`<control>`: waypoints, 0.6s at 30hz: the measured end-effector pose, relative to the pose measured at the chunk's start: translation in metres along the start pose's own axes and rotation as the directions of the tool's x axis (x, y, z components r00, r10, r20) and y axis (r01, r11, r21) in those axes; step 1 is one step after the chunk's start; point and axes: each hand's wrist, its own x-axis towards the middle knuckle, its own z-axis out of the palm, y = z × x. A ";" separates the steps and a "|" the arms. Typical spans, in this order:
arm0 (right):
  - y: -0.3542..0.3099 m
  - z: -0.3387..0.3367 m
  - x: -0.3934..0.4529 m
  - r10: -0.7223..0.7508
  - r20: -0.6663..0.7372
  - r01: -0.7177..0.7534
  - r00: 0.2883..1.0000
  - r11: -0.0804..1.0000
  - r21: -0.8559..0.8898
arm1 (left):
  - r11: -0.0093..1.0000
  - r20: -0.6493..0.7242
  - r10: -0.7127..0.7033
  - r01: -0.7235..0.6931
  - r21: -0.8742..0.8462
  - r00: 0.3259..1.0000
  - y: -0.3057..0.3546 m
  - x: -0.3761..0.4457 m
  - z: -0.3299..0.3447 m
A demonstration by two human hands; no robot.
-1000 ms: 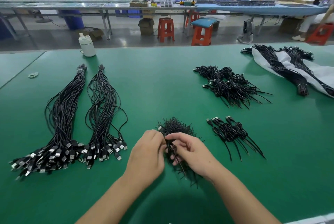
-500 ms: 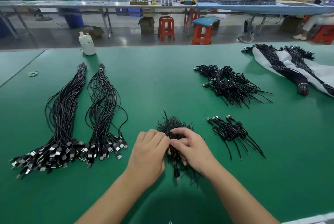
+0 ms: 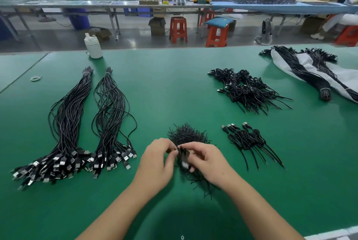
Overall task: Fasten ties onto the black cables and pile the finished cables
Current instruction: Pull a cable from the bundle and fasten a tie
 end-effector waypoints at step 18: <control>0.016 -0.030 0.009 0.146 -0.103 -0.163 0.984 0.968 -0.193 | 0.870 -0.111 0.428 -0.376 0.319 0.897 -0.036 0.013 0.044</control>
